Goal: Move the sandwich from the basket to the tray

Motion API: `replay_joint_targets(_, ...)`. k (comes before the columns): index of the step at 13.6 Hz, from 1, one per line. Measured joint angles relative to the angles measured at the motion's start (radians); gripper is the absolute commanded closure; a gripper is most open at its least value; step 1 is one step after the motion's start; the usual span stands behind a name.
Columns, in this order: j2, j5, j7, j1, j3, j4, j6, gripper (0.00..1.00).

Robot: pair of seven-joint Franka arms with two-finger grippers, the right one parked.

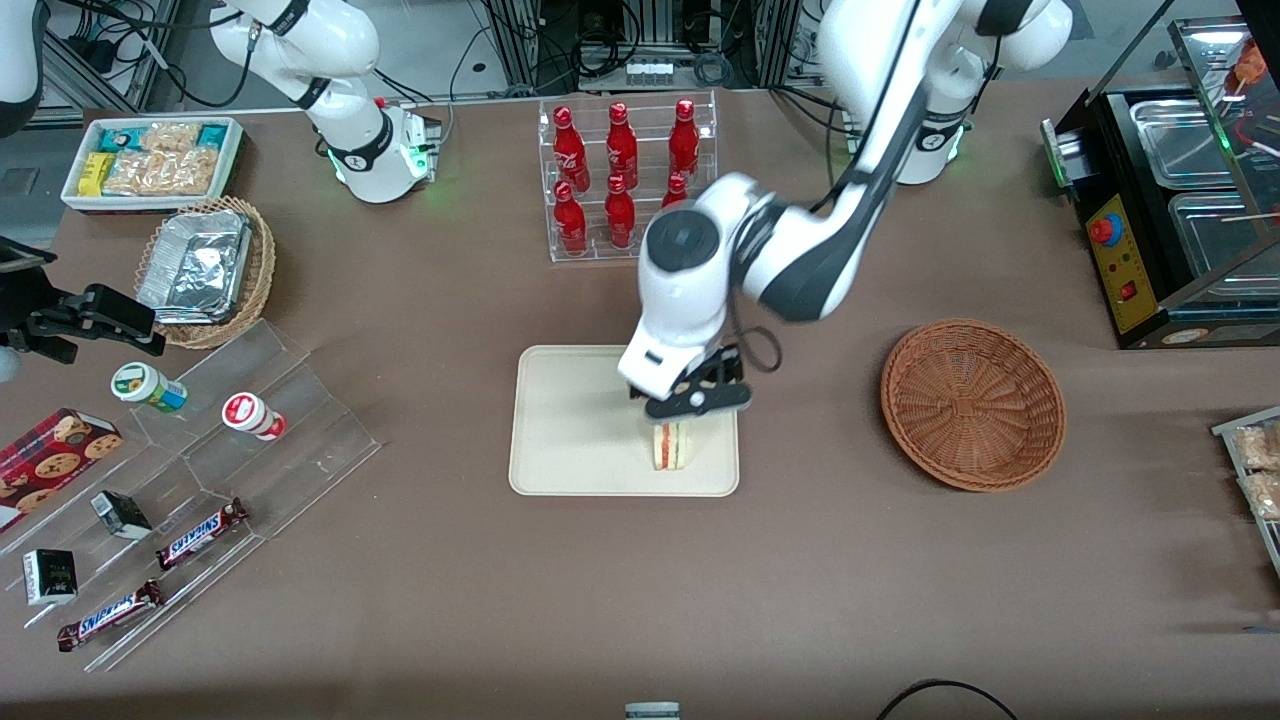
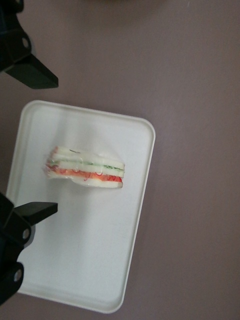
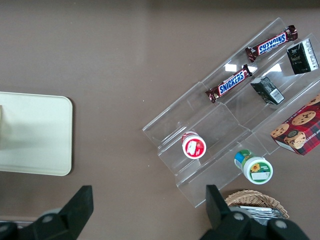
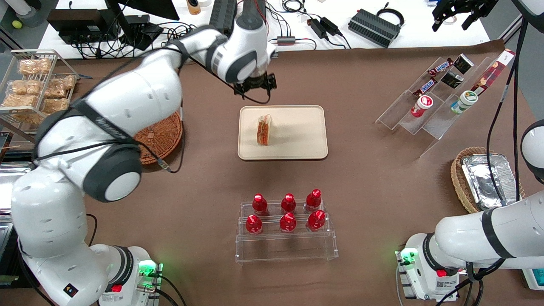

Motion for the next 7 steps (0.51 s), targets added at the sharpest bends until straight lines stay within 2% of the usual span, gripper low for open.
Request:
replay_joint_targets(4,-0.19,0.001,0.011,0.038,0.01,-0.006,-0.23,0.0)
replay_joint_targets(7,-0.289,0.001,0.105,0.104,0.012,-0.017,-0.349,0.0)
